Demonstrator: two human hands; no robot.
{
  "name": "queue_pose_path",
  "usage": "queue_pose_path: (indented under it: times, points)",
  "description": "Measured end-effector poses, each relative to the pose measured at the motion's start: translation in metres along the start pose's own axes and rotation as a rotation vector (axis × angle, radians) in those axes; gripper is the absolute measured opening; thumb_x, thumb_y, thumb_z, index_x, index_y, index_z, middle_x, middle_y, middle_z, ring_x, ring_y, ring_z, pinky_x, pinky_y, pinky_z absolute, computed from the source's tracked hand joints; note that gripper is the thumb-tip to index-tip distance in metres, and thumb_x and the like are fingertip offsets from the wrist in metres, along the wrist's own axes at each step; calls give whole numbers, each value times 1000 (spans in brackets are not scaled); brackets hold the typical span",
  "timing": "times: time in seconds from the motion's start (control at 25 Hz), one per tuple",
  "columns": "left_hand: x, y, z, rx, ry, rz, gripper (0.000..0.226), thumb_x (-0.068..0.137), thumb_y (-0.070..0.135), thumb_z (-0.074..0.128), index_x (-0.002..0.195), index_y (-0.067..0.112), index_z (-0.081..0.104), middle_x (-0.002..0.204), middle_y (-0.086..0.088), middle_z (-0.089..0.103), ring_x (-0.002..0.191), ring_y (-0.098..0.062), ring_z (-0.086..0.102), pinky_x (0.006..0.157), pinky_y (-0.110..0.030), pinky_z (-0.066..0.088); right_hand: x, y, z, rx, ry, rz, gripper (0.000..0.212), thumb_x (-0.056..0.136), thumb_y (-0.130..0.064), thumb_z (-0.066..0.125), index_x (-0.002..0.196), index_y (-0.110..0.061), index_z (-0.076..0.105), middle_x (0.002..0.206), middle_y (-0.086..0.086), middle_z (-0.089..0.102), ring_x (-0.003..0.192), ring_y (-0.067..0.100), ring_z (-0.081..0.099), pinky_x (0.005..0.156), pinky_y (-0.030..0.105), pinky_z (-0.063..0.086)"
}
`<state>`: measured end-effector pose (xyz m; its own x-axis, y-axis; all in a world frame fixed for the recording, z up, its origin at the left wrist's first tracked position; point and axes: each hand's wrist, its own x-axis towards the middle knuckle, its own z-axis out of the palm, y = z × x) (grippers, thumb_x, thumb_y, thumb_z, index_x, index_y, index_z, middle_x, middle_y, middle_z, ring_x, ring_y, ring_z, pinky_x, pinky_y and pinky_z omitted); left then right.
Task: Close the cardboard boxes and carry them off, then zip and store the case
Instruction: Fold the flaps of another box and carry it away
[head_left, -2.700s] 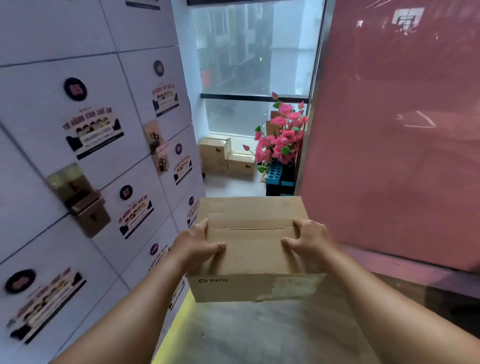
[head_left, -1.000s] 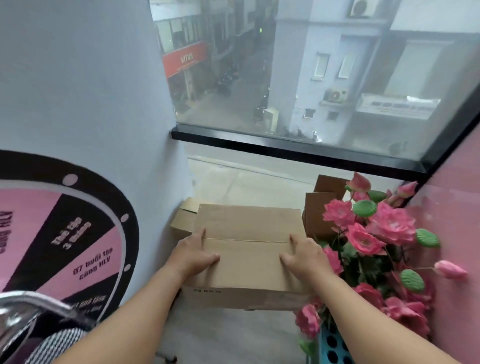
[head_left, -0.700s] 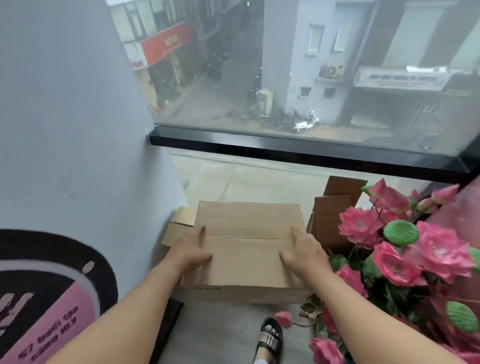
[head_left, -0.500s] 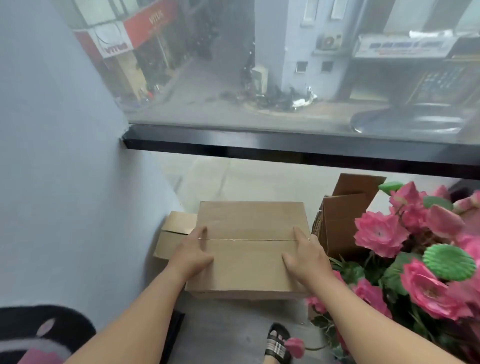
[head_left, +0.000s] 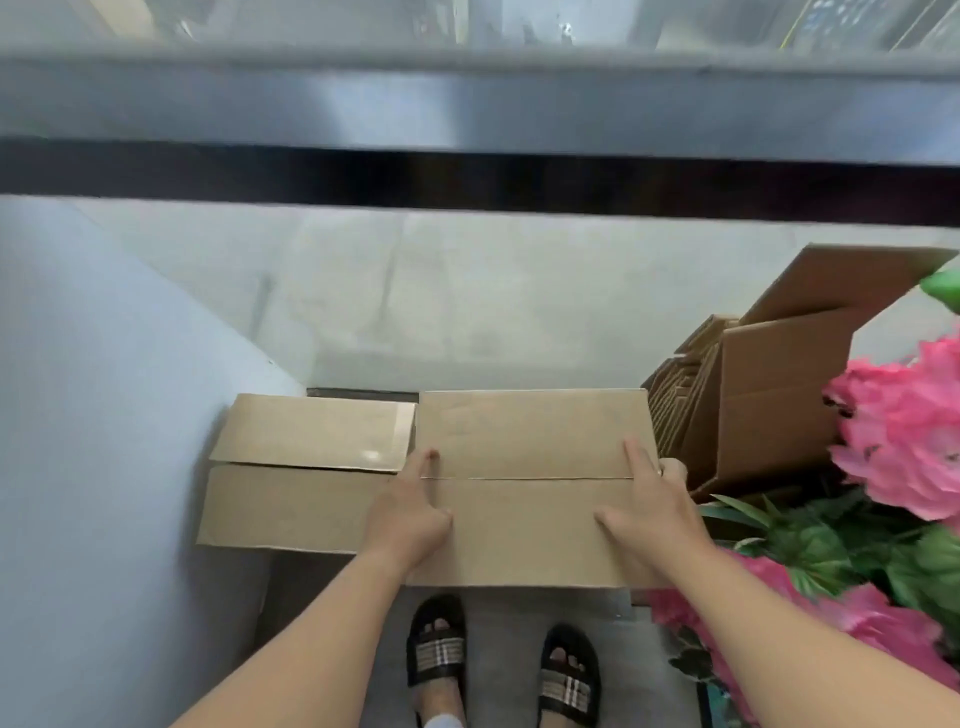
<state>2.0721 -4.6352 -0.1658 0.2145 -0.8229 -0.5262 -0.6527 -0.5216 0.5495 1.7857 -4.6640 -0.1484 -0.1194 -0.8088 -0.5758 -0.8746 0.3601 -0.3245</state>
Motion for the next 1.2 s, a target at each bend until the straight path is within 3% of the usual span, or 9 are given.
queue_pose_path:
  times: [0.2,0.36,0.56,0.84,1.04,1.2]
  points:
    - [65,-40,50,60,-3,1,67,72,16,66,126,44,39,102,1,63,91,-27,60,72,-30,44,65,23,56,-27,-12,22,95,78,-45,77,146,-47,11,126,3,29,92,26,52,96,42,48]
    - [87,-51,68,74,-12,-15,65,74,11,64,127,40,40,93,4,58,85,-24,54,71,-27,39,82,30,86,-47,-42,32,88,87,-33,73,152,-42,15,141,10,28,106,34,57,101,43,45]
    - [90,-55,71,83,-22,29,65,75,9,68,129,36,42,94,2,55,89,-23,52,73,-28,40,91,33,94,-55,13,30,80,89,-33,71,151,-37,21,138,10,31,110,36,57,100,45,48]
    - [94,-53,70,98,-22,8,60,76,13,62,125,40,42,86,1,59,85,-26,57,65,-30,40,92,31,96,-88,-5,33,82,91,-35,69,152,-38,15,143,12,26,117,37,54,98,46,49]
    - [79,-46,60,207,-91,20,59,84,20,64,140,21,44,123,-8,58,114,-29,52,89,-32,43,84,23,81,-171,-104,27,81,90,-41,67,154,-33,19,146,16,26,125,40,50,104,48,47]
    - [63,-9,27,294,-34,30,50,86,17,54,135,9,48,130,-14,55,119,-32,52,90,-33,41,63,10,50,-252,-89,-55,70,93,-46,60,151,-28,26,155,20,20,137,41,36,107,51,43]
